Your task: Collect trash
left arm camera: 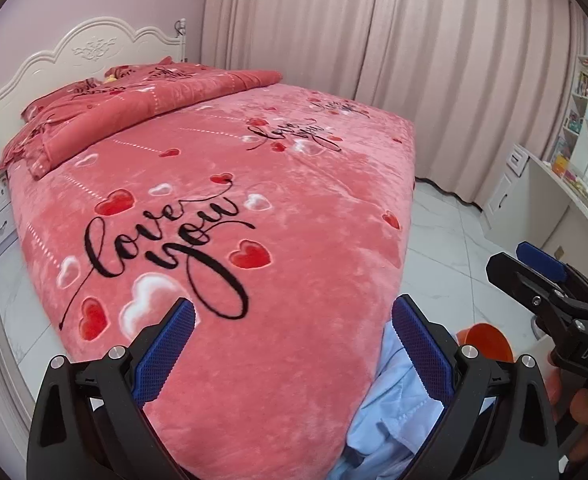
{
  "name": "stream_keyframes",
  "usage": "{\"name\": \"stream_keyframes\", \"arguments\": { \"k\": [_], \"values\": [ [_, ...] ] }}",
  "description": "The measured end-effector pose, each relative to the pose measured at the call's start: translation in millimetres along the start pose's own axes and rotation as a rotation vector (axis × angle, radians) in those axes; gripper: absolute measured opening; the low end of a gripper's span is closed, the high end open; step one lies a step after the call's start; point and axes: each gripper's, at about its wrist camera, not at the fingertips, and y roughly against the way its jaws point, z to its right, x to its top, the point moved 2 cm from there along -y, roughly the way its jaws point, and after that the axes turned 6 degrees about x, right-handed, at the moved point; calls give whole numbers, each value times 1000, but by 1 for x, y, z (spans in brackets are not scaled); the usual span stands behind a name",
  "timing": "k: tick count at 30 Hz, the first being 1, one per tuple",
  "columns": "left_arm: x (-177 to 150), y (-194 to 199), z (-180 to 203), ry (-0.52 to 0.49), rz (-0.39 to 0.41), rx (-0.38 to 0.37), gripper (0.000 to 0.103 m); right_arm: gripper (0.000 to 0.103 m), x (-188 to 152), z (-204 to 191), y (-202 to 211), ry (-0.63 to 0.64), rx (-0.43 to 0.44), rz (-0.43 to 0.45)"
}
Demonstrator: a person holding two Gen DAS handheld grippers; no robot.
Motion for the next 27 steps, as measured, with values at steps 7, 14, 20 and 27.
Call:
{"name": "stream_keyframes", "arguments": {
  "k": [7,14,20,27],
  "values": [
    [1,8,-10,8,17,18,97,98,-2,-8,-5,21,25,-23],
    [4,8,-13,8,24,28,97,98,-2,-9,-5,19,28,-26],
    [5,7,-12,-5,16,32,97,98,-2,-8,-5,15,33,-27],
    [5,6,-12,-10,11,31,97,98,-2,-7,-5,14,33,-29]
  ]
}}
